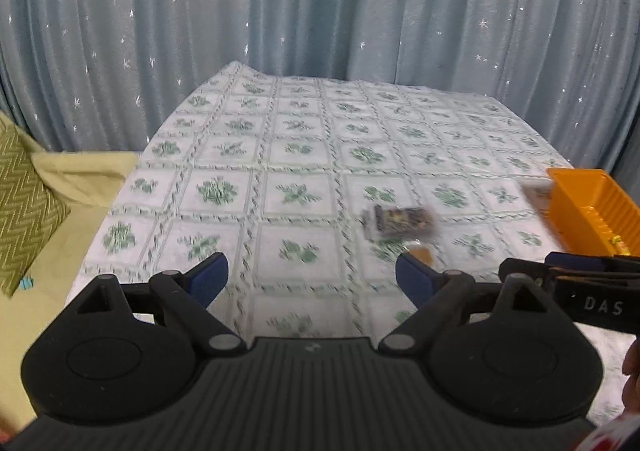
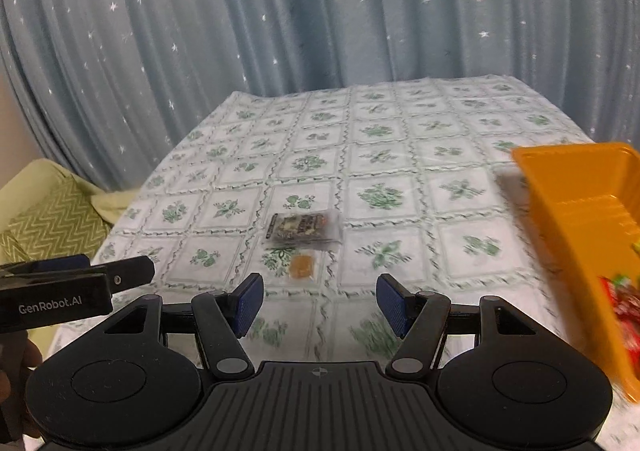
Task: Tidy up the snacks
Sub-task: 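Withdraw both tools from the tray toward the clear packet and small cake, then grasp the small wrapped cake with the right tool while the left tool grasps the clear packet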
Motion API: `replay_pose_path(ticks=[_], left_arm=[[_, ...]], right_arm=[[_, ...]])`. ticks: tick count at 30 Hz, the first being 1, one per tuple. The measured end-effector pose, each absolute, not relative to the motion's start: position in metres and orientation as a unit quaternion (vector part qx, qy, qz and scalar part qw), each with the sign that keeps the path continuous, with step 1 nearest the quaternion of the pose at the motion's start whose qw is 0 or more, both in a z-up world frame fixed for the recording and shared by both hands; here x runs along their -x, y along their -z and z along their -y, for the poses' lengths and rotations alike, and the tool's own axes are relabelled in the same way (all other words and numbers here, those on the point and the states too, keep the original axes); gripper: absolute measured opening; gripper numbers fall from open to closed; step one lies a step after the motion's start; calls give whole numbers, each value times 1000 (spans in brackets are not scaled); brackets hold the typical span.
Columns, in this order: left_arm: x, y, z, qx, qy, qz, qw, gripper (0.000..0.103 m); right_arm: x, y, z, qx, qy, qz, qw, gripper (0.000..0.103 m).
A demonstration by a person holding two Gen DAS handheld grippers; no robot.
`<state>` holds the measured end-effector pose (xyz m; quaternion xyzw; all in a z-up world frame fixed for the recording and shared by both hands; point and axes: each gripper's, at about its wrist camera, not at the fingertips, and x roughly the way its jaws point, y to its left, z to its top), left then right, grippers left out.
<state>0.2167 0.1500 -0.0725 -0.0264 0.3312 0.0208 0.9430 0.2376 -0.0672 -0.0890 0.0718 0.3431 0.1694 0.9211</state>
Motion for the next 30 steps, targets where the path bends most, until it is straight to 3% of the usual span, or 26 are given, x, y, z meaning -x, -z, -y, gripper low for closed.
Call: replay_pose_path(ticks=[4, 7, 12, 19, 20, 21, 30], left_arm=[[-233, 88, -159, 34, -20, -315, 948, 90], [-242, 99, -164, 48, -17, -323, 945, 90], [-254, 106, -164, 51, -3, -344, 938, 90], [-263, 112, -168, 47, -3, -356, 933, 90], [-264, 113, -168, 45, -1, -358, 933, 90], [-264, 113, -167, 41, 3, -359, 933, 90], [-285, 115, -130, -78, 98, -343, 931, 90]], right_arm=[[-262, 109, 49, -59, -175, -342, 921, 62], [-275, 122, 36, -49, -183, -344, 920, 53], [-297, 146, 17, -29, -180, -351, 918, 48], [-309, 163, 2, -1, -173, -353, 920, 33], [-309, 164, 2, 0, -173, -352, 920, 24], [-310, 164, 2, 3, -171, -351, 921, 23], [-293, 150, 43, -15, -153, -347, 925, 22]])
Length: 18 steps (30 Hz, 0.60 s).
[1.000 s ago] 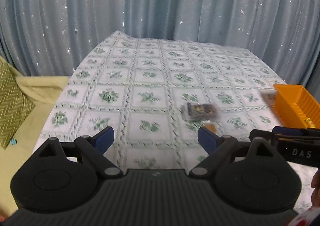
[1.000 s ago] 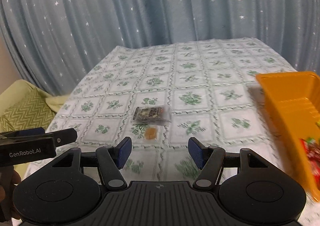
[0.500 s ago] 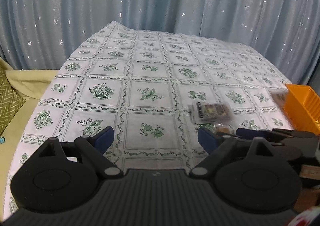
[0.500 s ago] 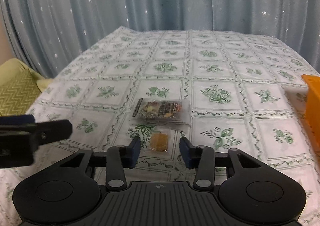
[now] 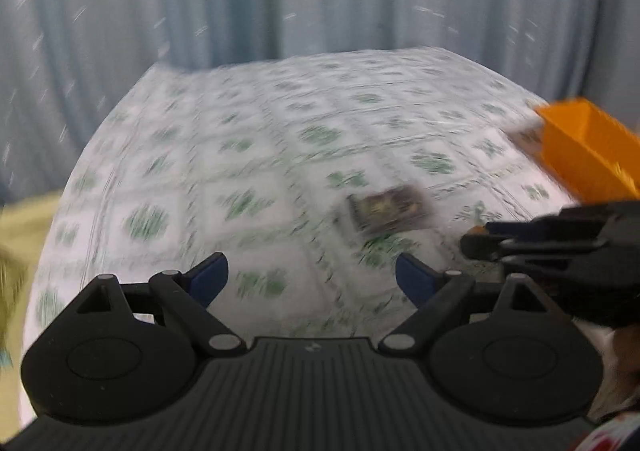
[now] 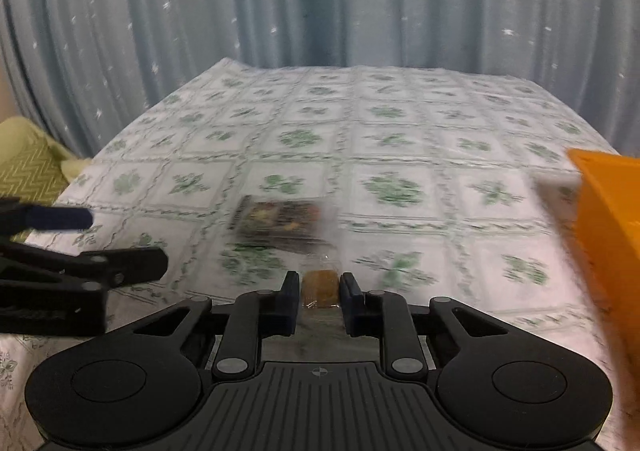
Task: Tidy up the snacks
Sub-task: 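Grasp the small wrapped cake with the right tool while the left tool grasps the clear packet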
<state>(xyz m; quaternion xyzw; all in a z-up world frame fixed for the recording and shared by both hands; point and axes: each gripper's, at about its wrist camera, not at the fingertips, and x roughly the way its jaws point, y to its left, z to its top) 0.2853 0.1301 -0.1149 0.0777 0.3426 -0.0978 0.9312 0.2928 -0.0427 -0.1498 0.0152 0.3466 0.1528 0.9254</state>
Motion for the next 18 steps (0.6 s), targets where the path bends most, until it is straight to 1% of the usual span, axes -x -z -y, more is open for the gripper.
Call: replay_pose_path(ticks=[3, 9, 14, 16, 18], left_arm=[[-298, 115, -113, -127, 145, -324, 926, 90], [-325, 131, -86, -215, 195, -328, 899, 89], [-348, 141, -72, -253, 221, -334, 881, 87], [-356, 144, -71, -256, 233, -339, 875, 83], [-364, 146, -69, -262, 240, -345, 869, 83]], right_arm=[[-288, 146, 64, -26, -138, -348, 927, 22], [-279, 145, 94, -37, -118, -352, 928, 22], [-279, 154, 104, -43, -110, -360, 926, 22], [-280, 155, 108, -46, -108, -360, 926, 22], [-280, 155, 111, -49, -107, -360, 926, 22]])
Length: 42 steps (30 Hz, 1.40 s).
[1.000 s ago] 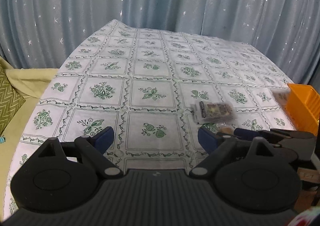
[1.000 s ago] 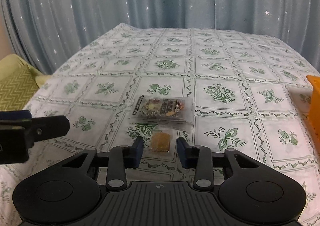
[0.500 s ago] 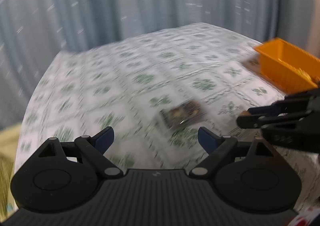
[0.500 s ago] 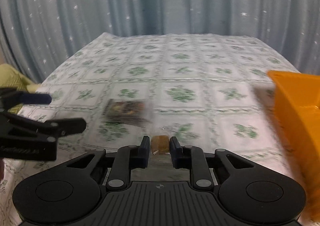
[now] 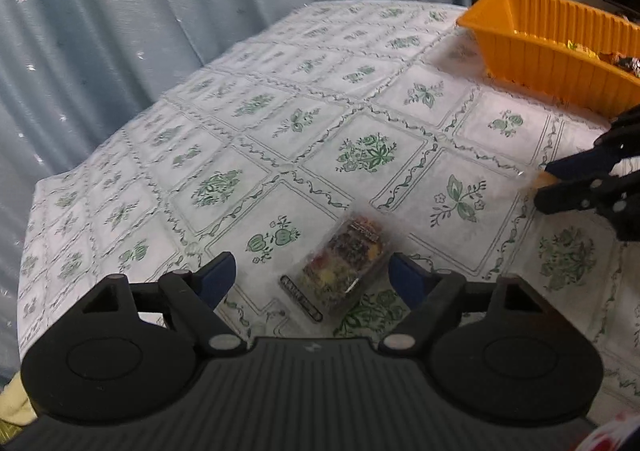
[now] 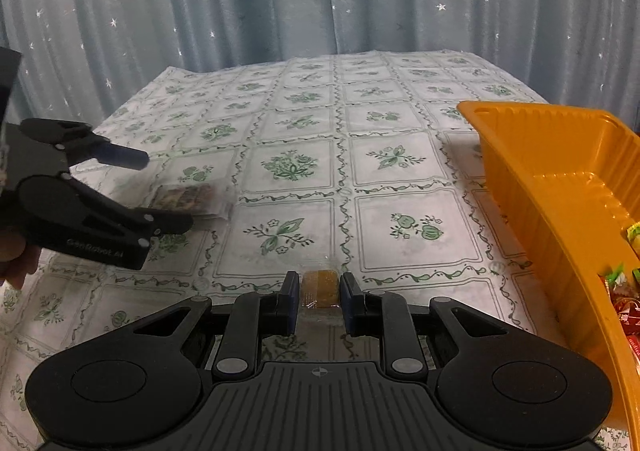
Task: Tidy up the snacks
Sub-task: 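Grasp the small wrapped cake with the right tool while the left tool grasps the clear packet, then carry the clear packet and wrapped cake over the orange tray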
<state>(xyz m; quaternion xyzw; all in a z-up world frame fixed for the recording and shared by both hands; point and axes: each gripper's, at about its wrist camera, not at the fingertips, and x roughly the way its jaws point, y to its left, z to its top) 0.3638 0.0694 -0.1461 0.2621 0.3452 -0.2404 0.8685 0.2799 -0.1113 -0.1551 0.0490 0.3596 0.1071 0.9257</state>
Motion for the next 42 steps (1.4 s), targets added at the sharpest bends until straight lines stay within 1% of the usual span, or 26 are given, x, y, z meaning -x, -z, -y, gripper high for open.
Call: replay_pose_path(ticks=[4, 6, 9, 11, 12, 13, 14, 16, 17, 28, 32, 42], left_arm=[[-374, 149, -67, -264, 261, -354, 858, 82], [-375, 150, -63, -265, 275, -360, 851, 80], [-380, 151, -60, -246, 288, -376, 846, 69], [-382, 150, -61, -224, 286, -389, 847, 57], [-382, 150, -61, -213, 282, -393, 849, 55], [-381, 150, -60, -209, 276, -396, 850, 51], [-380, 149, -60, -206, 270, -400, 851, 45], [-375, 146, -59, -195, 261, -410, 852, 39], [-372, 145, -59, -188, 257, -417, 851, 37], [-367, 148, -58, -146, 227, -410, 871, 38], [-364, 150, -59, -124, 209, -407, 881, 34], [-320, 139, -61, -36, 134, -393, 909, 33]], right_arm=[[-281, 155, 116, -54, -104, -359, 926, 22], [-282, 156, 118, -57, -103, -360, 925, 22], [-282, 158, 120, -60, -101, -363, 924, 22], [-282, 158, 120, -61, -101, -363, 924, 22], [-281, 158, 119, -62, -101, -363, 924, 22], [-281, 157, 119, -62, -101, -363, 924, 22], [-280, 157, 119, -63, -102, -363, 924, 22], [-280, 155, 120, -64, -102, -362, 925, 22], [-280, 155, 120, -64, -102, -361, 925, 22], [-276, 153, 122, -74, -99, -363, 924, 22], [-275, 151, 124, -76, -97, -363, 924, 22], [-258, 132, 133, -87, -91, -353, 927, 22]])
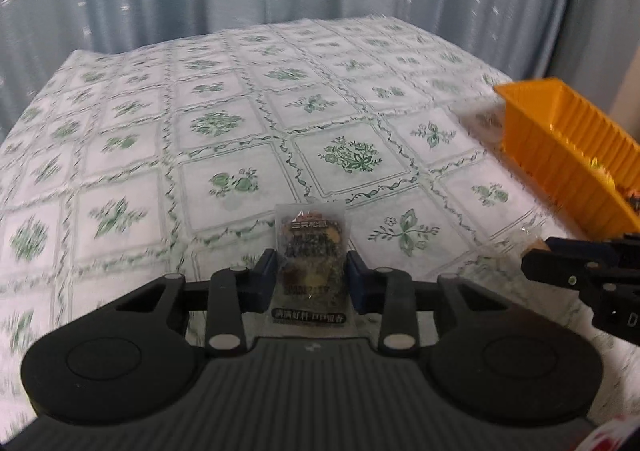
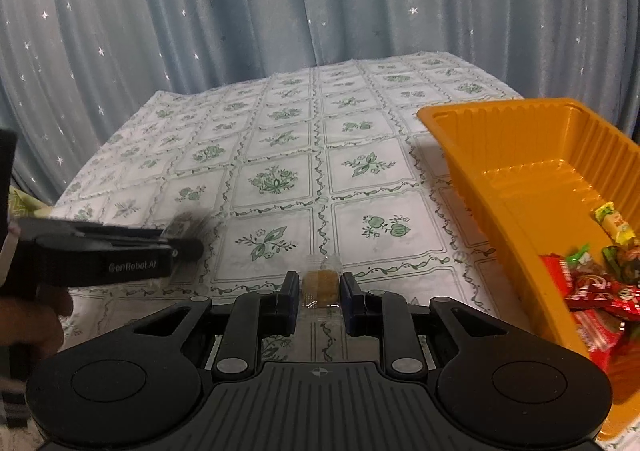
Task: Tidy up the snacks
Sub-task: 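Carry the clear packet and wrapped cake over the orange tray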
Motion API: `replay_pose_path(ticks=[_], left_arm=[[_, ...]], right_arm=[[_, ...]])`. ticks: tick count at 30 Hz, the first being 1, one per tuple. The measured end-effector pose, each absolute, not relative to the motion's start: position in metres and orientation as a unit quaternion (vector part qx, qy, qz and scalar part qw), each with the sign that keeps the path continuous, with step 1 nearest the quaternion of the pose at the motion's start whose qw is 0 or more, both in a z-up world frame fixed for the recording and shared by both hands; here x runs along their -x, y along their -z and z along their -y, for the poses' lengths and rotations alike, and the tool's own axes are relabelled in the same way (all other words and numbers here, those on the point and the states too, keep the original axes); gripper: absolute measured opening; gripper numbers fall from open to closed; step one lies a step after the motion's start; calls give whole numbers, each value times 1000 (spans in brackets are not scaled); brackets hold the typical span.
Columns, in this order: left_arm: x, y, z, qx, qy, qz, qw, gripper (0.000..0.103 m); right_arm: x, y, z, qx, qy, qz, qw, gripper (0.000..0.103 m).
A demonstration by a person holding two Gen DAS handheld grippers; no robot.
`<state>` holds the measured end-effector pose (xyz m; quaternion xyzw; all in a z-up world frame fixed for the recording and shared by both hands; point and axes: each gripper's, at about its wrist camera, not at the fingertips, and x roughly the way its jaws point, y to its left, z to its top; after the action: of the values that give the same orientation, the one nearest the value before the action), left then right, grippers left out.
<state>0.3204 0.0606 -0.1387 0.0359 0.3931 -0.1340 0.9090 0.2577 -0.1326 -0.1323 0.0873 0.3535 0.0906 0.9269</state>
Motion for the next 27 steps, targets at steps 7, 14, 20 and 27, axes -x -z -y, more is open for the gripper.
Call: replay_pose_path(ticks=[7, 14, 20, 27], left_arm=[[-267, 105, -58, 10, 104, -384, 917, 33], [-209, 70, -44, 25, 93, -376, 921, 33], [-170, 48, -24, 21, 95, -370, 924, 33], [-137, 31, -1, 19, 111, -365, 924, 33]], right_arm=[[-229, 108, 142, -91, -86, -343, 931, 22], [-188, 82, 159, -100, -71, -335, 934, 22], [-149, 62, 174, -105, -55, -332, 936, 22], [-114, 48, 192, -107, -35, -325, 939, 22]])
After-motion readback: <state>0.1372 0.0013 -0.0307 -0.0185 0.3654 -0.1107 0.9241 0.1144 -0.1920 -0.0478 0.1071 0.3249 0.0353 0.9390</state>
